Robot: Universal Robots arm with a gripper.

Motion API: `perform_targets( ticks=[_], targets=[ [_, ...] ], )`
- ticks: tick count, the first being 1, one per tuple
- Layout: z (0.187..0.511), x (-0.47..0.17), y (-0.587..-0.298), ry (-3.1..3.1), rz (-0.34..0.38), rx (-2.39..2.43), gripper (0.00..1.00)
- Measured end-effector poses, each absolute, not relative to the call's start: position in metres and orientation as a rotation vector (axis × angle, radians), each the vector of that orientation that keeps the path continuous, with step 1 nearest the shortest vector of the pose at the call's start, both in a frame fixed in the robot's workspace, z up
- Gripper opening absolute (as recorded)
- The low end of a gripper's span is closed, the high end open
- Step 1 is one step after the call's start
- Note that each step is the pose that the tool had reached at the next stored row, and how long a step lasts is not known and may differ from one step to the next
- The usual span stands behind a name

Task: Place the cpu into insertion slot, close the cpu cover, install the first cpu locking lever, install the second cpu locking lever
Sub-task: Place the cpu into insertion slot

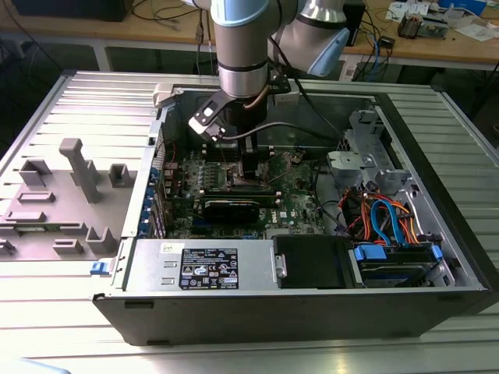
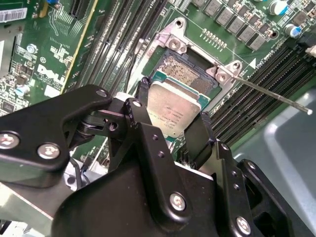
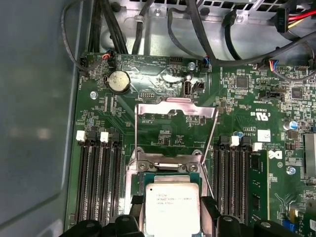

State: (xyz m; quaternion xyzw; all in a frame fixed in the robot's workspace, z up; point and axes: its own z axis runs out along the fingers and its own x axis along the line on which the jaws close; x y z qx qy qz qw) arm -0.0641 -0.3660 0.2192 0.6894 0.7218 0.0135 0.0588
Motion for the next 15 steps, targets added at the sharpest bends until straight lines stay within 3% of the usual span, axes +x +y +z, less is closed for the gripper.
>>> perform_targets(
  ticks=[15],
  targets=[
    [0.207, -0.068, -0.365, 2.184, 0.037, 2.085, 0.54]
  ],
)
